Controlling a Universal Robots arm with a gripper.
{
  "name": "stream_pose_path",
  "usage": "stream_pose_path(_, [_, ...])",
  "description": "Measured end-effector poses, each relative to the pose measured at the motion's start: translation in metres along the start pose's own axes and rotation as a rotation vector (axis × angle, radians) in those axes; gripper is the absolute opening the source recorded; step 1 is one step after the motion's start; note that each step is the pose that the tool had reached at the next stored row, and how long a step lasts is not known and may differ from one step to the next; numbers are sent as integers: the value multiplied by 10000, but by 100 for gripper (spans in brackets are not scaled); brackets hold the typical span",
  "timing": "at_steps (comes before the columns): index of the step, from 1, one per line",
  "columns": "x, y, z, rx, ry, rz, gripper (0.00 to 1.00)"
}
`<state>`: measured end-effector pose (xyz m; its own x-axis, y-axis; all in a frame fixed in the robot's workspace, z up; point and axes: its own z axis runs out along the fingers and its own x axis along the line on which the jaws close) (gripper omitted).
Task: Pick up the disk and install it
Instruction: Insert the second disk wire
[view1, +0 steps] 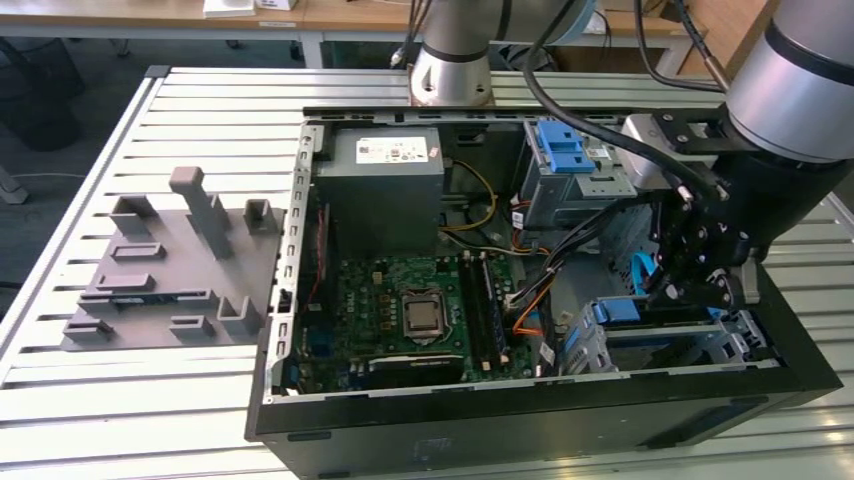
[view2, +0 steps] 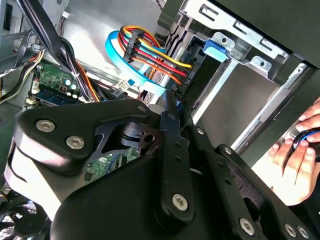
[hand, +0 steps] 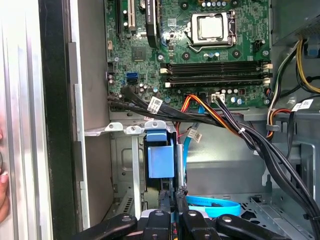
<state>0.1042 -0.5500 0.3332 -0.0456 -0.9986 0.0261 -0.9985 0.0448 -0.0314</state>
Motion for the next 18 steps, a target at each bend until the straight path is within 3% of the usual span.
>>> stream_pose_path(18, [6, 0, 46, 0, -4, 0, 16])
